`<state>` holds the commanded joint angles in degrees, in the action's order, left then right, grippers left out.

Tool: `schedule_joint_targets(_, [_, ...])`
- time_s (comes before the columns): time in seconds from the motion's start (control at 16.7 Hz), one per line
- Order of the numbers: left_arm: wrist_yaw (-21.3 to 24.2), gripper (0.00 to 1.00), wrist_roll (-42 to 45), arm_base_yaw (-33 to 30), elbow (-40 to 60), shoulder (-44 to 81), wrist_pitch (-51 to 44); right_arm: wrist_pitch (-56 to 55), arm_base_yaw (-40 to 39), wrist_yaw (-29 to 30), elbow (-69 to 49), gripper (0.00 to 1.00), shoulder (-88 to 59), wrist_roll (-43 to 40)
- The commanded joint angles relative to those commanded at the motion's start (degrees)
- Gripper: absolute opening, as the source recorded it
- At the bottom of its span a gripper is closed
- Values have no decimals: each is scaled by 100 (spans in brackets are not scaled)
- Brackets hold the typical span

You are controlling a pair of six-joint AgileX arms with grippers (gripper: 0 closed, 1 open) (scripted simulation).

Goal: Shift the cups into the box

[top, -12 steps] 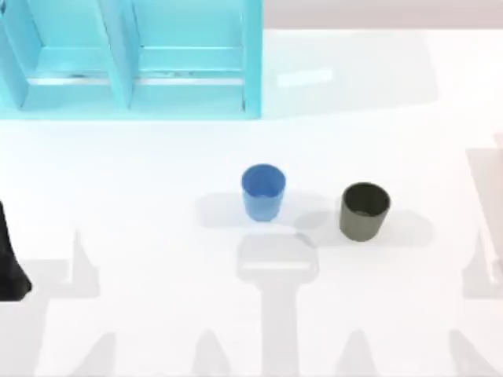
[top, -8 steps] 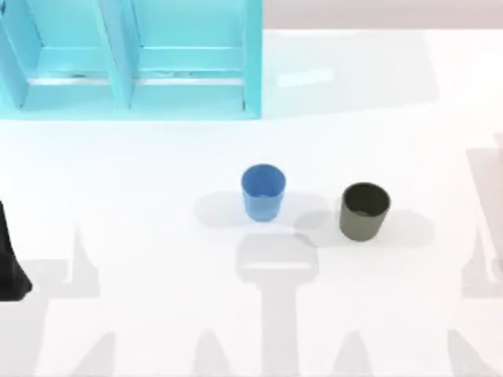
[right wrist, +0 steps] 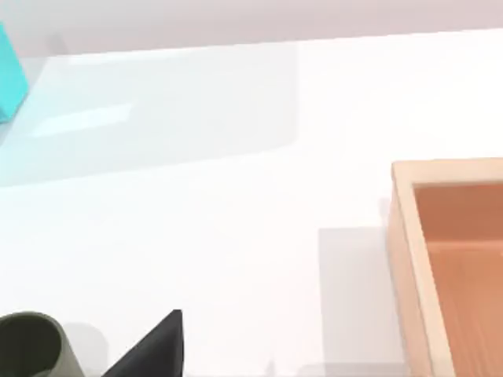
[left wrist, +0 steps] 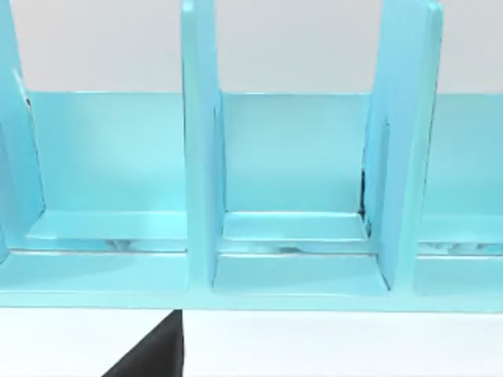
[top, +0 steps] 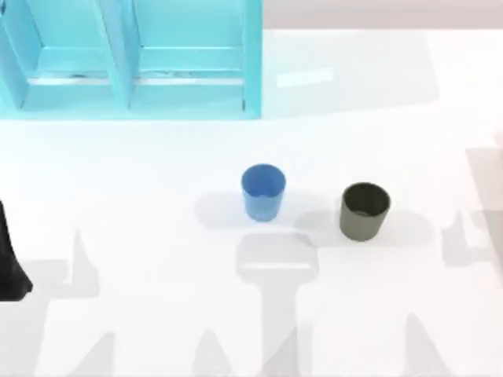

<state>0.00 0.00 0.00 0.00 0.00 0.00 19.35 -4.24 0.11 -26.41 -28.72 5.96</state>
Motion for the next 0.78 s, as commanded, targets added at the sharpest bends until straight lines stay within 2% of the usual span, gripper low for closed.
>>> schedule_joint_targets(0.78, [0, 100, 0, 0, 0, 0, 0, 4517, -1418, 24, -5956, 100, -6804, 1471])
